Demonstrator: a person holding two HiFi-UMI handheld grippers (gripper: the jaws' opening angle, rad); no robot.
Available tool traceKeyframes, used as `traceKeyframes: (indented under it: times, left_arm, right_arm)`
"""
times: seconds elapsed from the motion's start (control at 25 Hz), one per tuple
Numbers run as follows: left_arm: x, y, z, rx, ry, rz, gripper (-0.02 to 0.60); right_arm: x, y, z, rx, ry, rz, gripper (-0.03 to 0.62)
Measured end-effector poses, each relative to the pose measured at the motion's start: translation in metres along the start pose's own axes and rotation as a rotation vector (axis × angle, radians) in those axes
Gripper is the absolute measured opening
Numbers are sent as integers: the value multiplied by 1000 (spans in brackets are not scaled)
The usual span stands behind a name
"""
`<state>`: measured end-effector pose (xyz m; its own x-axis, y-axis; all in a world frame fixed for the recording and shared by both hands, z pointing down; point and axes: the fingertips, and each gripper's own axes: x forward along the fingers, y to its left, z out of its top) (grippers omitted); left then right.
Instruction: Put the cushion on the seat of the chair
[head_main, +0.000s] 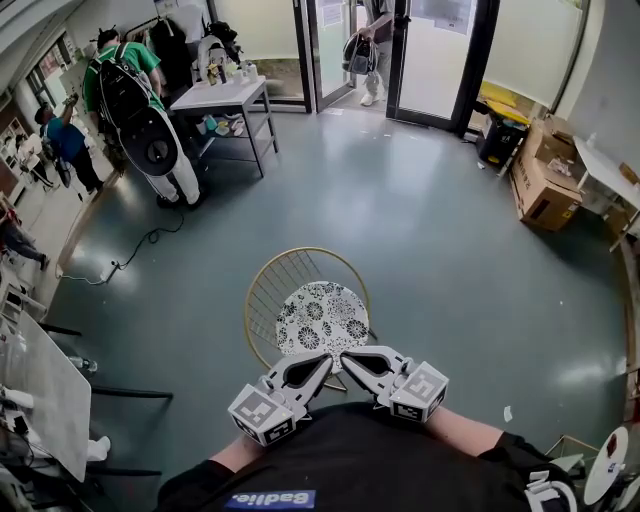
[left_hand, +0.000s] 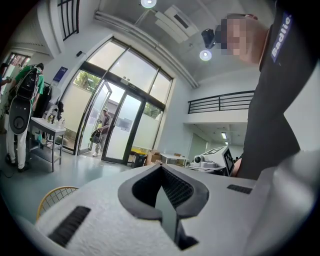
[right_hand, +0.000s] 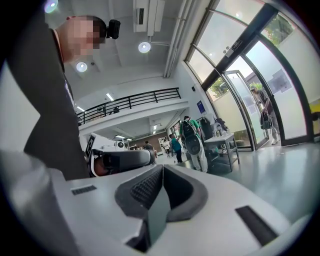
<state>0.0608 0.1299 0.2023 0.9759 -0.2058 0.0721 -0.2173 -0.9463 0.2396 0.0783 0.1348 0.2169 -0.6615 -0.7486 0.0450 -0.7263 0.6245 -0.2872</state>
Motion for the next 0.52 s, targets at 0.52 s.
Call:
traceKeyframes:
  times: [0.52]
  left_arm:
    - [-3, 1, 8, 0, -8, 6, 14]
  right_arm:
    - [3, 2, 9, -2, 0, 6, 31]
